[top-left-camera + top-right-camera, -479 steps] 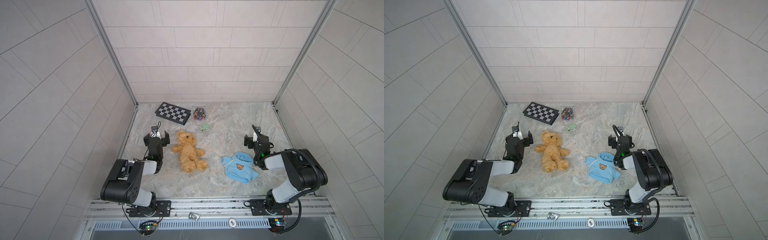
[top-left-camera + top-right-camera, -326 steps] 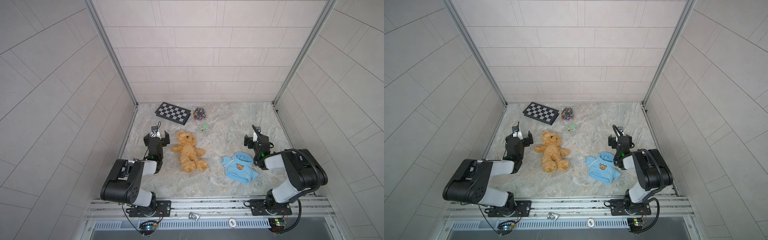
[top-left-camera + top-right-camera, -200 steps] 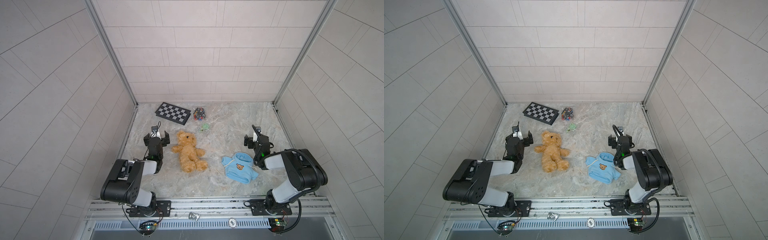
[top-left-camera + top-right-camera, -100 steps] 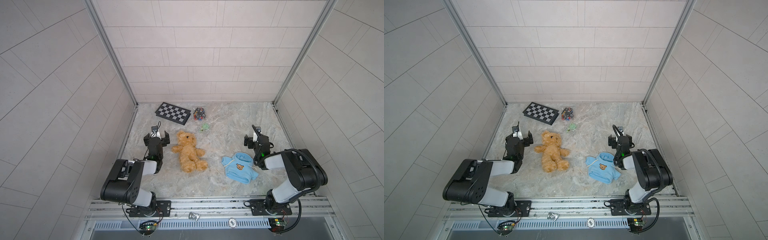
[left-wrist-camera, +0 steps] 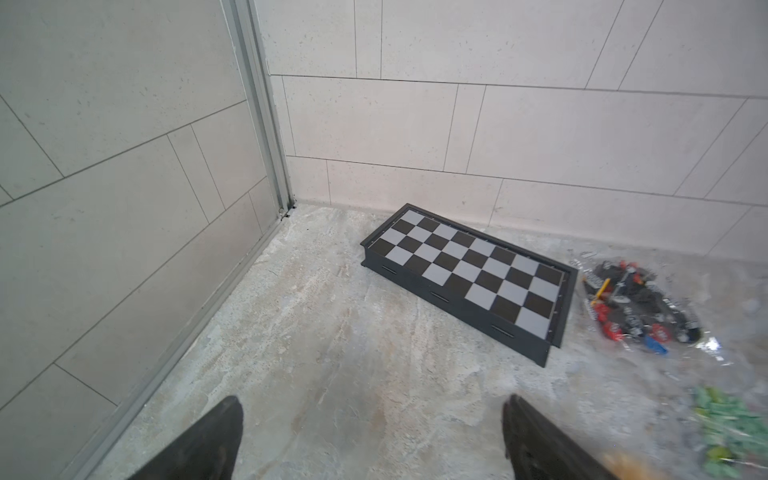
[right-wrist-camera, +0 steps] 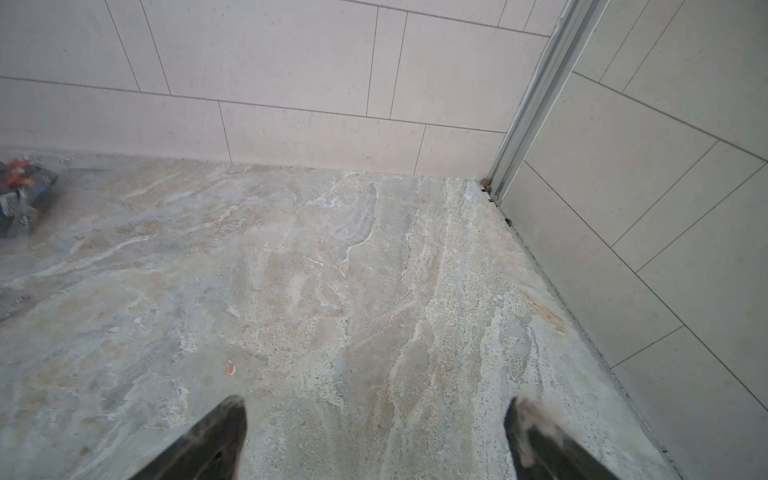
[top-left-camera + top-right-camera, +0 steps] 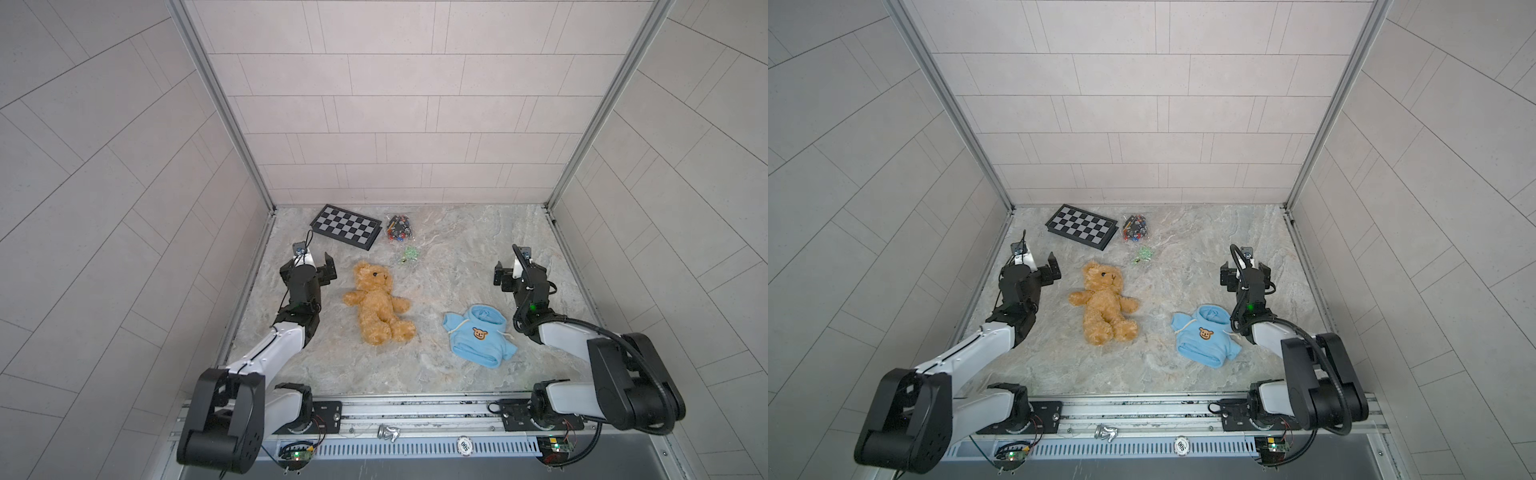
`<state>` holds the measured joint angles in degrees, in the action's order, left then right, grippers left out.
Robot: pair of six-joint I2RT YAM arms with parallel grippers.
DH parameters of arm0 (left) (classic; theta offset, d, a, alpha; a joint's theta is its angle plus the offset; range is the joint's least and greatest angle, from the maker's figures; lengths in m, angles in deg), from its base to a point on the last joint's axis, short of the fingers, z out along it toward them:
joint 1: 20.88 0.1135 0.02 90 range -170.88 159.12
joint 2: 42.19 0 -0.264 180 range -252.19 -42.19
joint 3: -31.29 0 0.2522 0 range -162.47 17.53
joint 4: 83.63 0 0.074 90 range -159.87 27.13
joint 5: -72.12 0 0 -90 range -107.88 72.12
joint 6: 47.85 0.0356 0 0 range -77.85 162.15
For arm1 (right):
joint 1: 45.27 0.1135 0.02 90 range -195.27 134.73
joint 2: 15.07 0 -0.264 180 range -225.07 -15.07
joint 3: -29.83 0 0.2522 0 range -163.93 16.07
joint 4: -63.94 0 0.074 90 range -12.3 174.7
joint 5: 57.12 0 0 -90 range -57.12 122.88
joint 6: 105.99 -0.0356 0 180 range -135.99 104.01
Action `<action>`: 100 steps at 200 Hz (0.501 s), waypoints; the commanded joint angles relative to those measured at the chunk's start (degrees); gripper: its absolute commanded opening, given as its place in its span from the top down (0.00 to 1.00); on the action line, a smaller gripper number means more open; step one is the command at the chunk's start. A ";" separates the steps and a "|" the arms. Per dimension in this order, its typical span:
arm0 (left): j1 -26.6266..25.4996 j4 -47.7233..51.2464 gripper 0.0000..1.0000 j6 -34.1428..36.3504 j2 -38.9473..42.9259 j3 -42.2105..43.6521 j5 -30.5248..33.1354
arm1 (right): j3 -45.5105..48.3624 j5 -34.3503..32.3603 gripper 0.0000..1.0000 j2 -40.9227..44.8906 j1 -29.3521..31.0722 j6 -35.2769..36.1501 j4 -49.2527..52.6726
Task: Dress the teddy bear
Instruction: 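Lower the left gripper onto the teddy bear while the right moves over the hoodie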
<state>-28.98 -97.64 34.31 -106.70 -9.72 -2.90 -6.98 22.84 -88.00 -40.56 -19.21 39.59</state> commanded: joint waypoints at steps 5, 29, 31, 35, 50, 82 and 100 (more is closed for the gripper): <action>-2.64 24.03 0.00 -13.43 5.45 -6.73 -8.10 | -5.68 -3.97 0.00 8.37 0.61 -10.19 18.76; -6.43 38.33 0.00 -17.82 6.13 -12.90 -17.76 | -10.92 2.41 0.00 11.45 1.05 -14.90 34.22; -6.89 39.20 0.00 -18.03 6.15 -13.31 -18.38 | -11.06 3.06 0.00 11.57 1.28 -14.95 34.72; -7.82 40.94 0.00 -18.31 6.23 -13.98 -19.32 | -11.32 4.34 0.00 11.93 1.66 -15.12 35.86; -11.89 47.02 0.00 -19.36 6.50 -16.35 -19.97 | -12.11 7.69 0.00 12.95 3.63 -15.66 41.07; -19.25 53.43 0.00 -21.97 4.93 -19.18 -18.35 | -14.51 11.56 0.00 13.02 9.96 -15.81 48.86; -22.95 53.87 0.00 -23.40 1.11 -20.14 -18.10 | -15.33 12.58 0.01 11.40 13.49 -15.26 51.81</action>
<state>-48.25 -50.78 14.44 -101.89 -27.62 -20.69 -20.45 31.88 -75.41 -30.52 -33.29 82.47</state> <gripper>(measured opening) 0.997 0.996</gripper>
